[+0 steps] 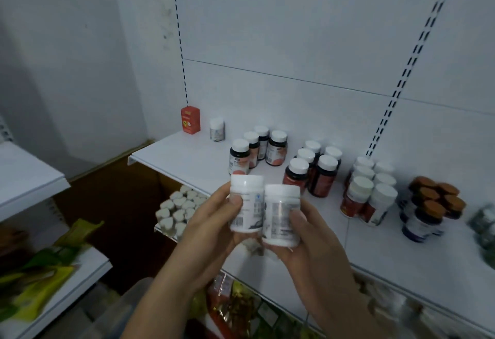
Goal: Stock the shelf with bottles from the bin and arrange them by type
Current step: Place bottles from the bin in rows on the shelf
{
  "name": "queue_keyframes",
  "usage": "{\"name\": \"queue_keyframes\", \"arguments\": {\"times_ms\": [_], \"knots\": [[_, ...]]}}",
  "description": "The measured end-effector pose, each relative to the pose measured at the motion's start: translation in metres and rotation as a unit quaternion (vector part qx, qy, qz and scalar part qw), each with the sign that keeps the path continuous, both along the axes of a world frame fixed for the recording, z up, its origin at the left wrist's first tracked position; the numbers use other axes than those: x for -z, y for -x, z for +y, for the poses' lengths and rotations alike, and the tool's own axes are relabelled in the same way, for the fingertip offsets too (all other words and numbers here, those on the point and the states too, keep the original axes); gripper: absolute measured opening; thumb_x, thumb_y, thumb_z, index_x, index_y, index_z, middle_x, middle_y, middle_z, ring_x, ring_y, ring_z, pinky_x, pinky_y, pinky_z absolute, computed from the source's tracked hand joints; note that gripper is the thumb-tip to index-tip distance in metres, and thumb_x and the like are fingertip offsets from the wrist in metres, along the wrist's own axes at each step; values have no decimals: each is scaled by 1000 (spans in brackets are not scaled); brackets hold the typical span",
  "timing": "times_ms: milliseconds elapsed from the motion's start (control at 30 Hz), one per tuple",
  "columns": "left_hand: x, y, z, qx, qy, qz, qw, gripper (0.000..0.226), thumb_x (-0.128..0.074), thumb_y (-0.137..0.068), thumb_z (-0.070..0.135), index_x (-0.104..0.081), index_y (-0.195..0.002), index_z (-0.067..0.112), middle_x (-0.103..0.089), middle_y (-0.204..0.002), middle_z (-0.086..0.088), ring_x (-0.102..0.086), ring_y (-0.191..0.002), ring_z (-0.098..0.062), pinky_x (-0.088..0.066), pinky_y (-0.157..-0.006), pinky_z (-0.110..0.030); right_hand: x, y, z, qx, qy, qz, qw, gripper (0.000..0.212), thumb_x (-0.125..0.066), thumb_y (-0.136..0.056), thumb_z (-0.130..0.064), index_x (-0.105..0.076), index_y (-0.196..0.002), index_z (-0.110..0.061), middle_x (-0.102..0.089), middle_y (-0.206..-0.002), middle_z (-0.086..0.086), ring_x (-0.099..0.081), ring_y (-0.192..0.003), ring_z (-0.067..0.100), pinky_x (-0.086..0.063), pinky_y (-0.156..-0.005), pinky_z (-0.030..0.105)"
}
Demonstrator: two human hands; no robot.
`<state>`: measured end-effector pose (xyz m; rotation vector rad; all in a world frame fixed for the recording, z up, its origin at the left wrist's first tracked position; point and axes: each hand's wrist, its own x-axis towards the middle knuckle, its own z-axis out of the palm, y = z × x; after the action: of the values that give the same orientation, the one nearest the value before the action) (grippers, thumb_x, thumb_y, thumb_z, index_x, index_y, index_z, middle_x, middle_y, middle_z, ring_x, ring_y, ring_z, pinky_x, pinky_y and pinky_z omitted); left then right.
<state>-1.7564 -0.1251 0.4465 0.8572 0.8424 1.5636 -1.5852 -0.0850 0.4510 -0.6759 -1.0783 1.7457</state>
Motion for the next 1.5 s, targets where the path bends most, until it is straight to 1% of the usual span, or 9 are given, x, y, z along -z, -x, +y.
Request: {"name": "queue_keyframes", "arguments": {"times_ms": [100, 433, 700, 900, 1033, 1167, 1233, 1333, 1500], "knots": [[-4, -12, -1, -18, 7, -19, 1000, 42, -46, -108, 20, -58, -147, 11, -64, -141, -22, -64, -128, -38, -60, -98, -44, -3, -9, 6, -38, 45, 54, 997, 43, -60, -94, -21, -62, -136, -9, -71, -128, 18, -68, -121, 35, -58, -97, 52], [-3, -24, -18, -55, 5, -49, 997, 45, -49, -108, 24, -54, -149, 7, -62, -140, -23, -65, -119, -33, -61, -89, -37, 7, -19, 17, -95, 83, 63, 990, 53, -63, -89, -22, -59, -142, -18, -70, -133, 12, -67, -124, 29, -51, -106, 55], [8, 25, -22, -104, 32, -58, 992, 51, -58, -102, 29, -57, -145, 2, -62, -139, -25, -68, -114, -31, -62, -81, -32, 13, 32, 22, -162, 152, 88, 971, 47, -52, -99, -32, -60, -140, -10, -68, -134, 19, -66, -125, 32, -59, -96, 45], [12, 88, 1, -49, 37, -138, 989, 55, -60, -98, 27, -55, -144, -4, -64, -128, -27, -71, -101, -33, -64, -68, -34, 13, 83, 43, -146, 203, 77, 965, 55, -36, -108, -42, -72, -125, -5, -71, -122, 26, -65, -76, 27, -52, -78, 41], [15, 127, 24, -36, 49, -131, 989, 45, -49, -100, 24, -64, -133, -3, -71, -113, -24, -75, -92, -31, -64, -67, -37, 9, 124, 61, -118, 233, 96, 960, 53, -37, -107, -42, -69, -119, -2, -74, -103, 25, -60, -69, 26, -46, -69, 36], [24, 168, 46, -31, 45, -91, 994, 49, -61, -96, 29, -65, -139, 5, -65, -134, -24, -66, -115, -35, -54, -97, -47, 13, 164, 76, -92, 189, 69, 975, 44, -51, -99, -44, -69, -107, -4, -69, -96, 21, -55, -64, 25, -42, -67, 38], [28, 185, 55, -29, 44, -76, 996, 51, -64, -92, 32, -66, -138, 9, -67, -133, -21, -66, -116, -33, -55, -95, -45, 21, 181, 82, -73, 138, 46, 987, 43, -76, -87, -39, -66, -108, -3, -67, -91, 16, -58, -67, 24, -49, -65, 38], [35, 204, 69, -34, 37, -74, 996, 44, -55, -100, 26, -63, -139, 8, -70, -130, -18, -72, -112, -30, -62, -88, -41, 29, 200, 91, -44, 72, -17, 996, 42, -83, -83, -25, -70, -118, -6, -74, -108, 16, -70, -84, 25, -59, -80, 40], [45, 236, 97, -63, 46, 39, 996, 45, -64, -103, 23, -56, -147, 15, -67, -140, -14, -65, -129, -37, -46, -113, -58, 47, 233, 119, 32, -86, -208, 974, 50, -85, -85, -32, -63, -130, -26, -75, -120, -3, -72, -109, 11, -60, -88, 31]]}}
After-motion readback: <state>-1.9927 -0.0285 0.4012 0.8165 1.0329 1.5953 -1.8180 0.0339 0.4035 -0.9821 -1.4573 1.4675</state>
